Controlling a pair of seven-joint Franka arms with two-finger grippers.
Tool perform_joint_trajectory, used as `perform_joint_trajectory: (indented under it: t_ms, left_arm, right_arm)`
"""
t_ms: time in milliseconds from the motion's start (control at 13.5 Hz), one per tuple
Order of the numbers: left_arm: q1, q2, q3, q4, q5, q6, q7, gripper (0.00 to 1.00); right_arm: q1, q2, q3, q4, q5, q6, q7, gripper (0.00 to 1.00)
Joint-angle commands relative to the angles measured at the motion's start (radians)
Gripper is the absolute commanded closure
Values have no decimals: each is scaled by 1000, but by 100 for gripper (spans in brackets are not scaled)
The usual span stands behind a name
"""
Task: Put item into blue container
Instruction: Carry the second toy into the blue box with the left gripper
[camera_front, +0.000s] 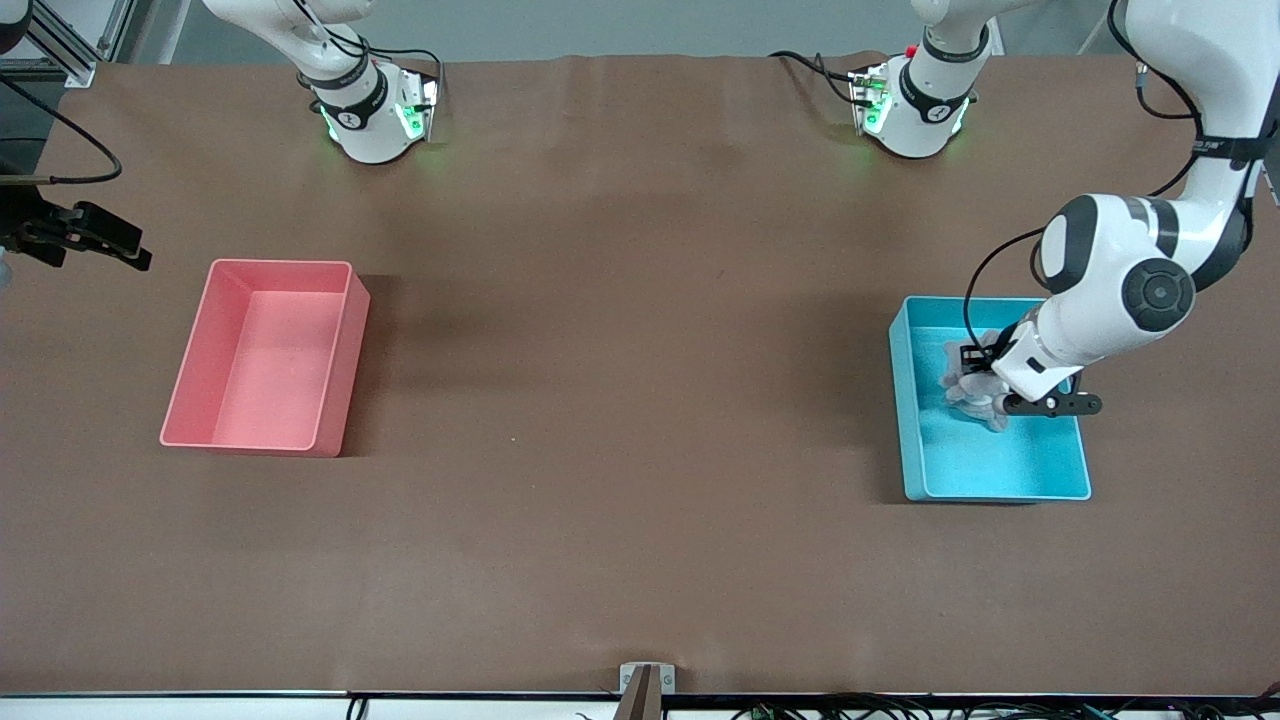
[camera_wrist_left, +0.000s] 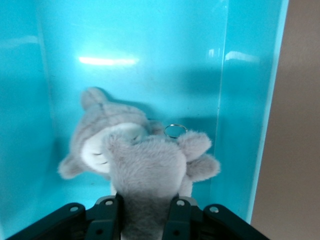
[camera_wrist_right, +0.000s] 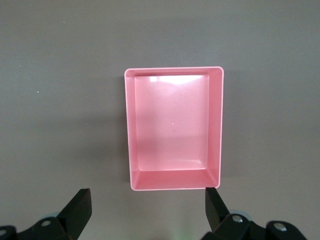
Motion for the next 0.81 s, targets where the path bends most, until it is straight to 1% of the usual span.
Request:
perform_joint_trajectory:
  t_ms: [0,148,296,369,443,591,739]
  left_arm:
    - [3,21,-9,-16,12,26,5,65]
    - [3,33,-8,-15,12,37,7,62]
    - [3,33,-8,-13,12,37,7,45]
    - [4,30,-9,-12,12,37,7,19]
    - [6,23,-9,-12,12,36,8,2]
    - [7,3,-9,-4,12,19,10,1]
    - [7,-17,-9,20,12,-32,11,1]
  right_arm:
    - [-8,-18,-5,-7,-15,6,-28,0]
    - [-11,-24,-7,-14,-15,20,-34,0]
    - [-16,-24,-7,-16,-17,25,-36,0]
    - [-16,-24,-5,-16,-18,25,-36,0]
    - [-15,-24,-5,-16,-27,25,-36,0]
    - [-16,-27,-5,-17,-29,25,-36,0]
    - [-18,-49,-5,-52,-29,51,-36,0]
